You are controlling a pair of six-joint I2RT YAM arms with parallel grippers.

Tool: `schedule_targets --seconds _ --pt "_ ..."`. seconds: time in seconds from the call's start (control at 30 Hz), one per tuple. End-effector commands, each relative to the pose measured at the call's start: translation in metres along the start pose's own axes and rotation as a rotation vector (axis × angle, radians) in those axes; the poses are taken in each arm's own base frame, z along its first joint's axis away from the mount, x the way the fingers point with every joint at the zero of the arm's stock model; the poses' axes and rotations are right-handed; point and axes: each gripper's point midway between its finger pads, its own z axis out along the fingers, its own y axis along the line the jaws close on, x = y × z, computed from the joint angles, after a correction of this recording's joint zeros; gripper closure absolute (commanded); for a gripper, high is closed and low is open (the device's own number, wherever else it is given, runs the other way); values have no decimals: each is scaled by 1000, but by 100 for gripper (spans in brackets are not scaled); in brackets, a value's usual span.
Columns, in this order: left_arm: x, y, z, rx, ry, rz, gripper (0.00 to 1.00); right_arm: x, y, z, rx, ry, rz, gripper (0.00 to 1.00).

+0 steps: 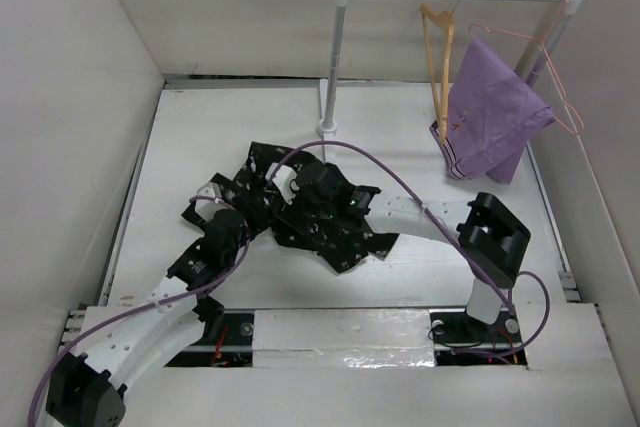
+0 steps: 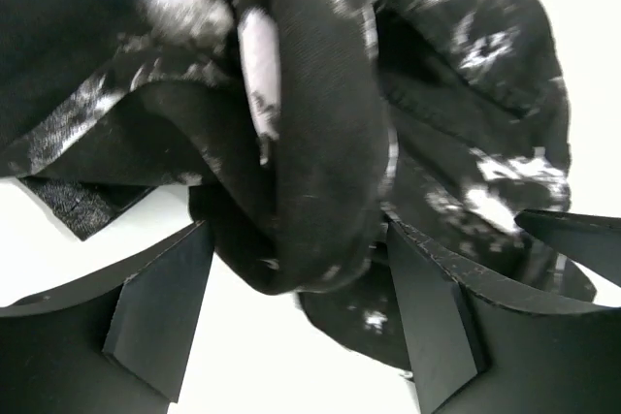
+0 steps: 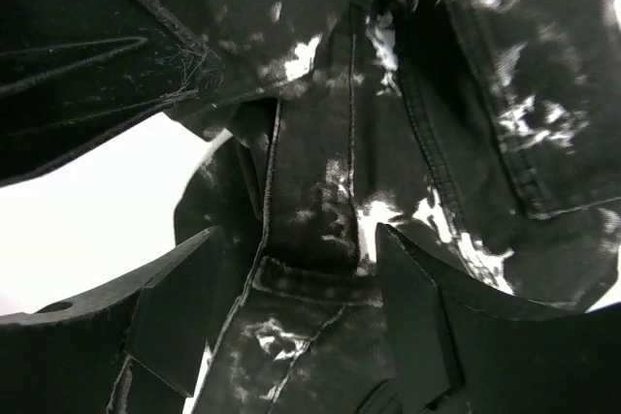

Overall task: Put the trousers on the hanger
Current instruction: Flatten out the trousers at the center of the board.

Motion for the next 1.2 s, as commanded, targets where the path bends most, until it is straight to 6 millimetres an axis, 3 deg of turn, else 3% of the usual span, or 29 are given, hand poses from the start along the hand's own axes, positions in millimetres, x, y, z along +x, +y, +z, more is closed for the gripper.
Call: schedule_targets --seconds 0.0,0.07,0.13,0.17,0.23,0.27,0.3,0.37,0.4,0.43,0.5,0.53,0.63,0.67,0.7,0.77,0.83,0.87,0.97,1.0,1.03,1.1,1.17 --pt "-2 2 10 -3 -42 -43 32 -19 -6 5 36 -44 -14 32" --pt "-9 3 15 -5 -61 -55 39 -20 -18 7 102 -42 1 37" --pt "-15 -3 19 21 -80 -61 47 -23 -23 8 136 -44 13 65" --pt "-23 -5 21 28 -105 -78 63 -24 -28 6 161 -37 17 76" --pt "-30 -4 23 12 -119 -87 77 -31 -32 -5 183 -47 40 100" --pt "-38 -8 21 11 -130 -90 88 -29 -28 -11 177 -46 41 100" --pt "-47 -8 20 3 -155 -99 95 -46 -32 -31 193 -102 54 100" --pt "-67 -19 13 40 -210 -130 100 -59 -39 -56 246 -165 76 100" --pt "-75 -21 11 49 -233 -140 100 -55 -41 -67 261 -172 83 100" --pt "-81 -26 8 62 -247 -145 100 -73 -46 -95 277 -240 100 100" --pt "-100 -29 5 53 -287 -157 100 -80 -50 -119 294 -285 112 100" --pt "-104 -32 4 56 -292 -158 100 -84 -51 -142 297 -314 123 100" --pt "-119 -40 3 72 -316 -177 100 -81 -52 -176 316 -329 149 100" --pt "-130 -46 -1 89 -335 -188 100 -86 -59 -202 354 -375 174 100" --pt "-132 -53 -2 110 -327 -183 100 -84 -62 -214 371 -384 188 100" --pt "-147 -66 -6 147 -352 -184 100 -64 -71 -242 442 -397 249 100" --pt "-150 -76 -7 177 -340 -171 100 -41 -80 -251 485 -393 339 100" --pt "-152 -81 -7 184 -327 -151 100 -15 -78 -249 484 -361 360 100" --pt "-145 -79 -1 174 -306 -132 100 31 -74 -235 481 -300 448 100" --pt "-142 -78 2 173 -299 -134 100 58 -68 -223 478 -243 458 97" --pt "-139 -78 3 177 -293 -135 100 67 -67 -223 477 -239 487 90" --pt "-132 -76 7 181 -274 -129 100 77 -60 -219 450 -215 473 63" --pt "-130 -75 7 184 -276 -133 100 70 -56 -222 423 -216 429 32"
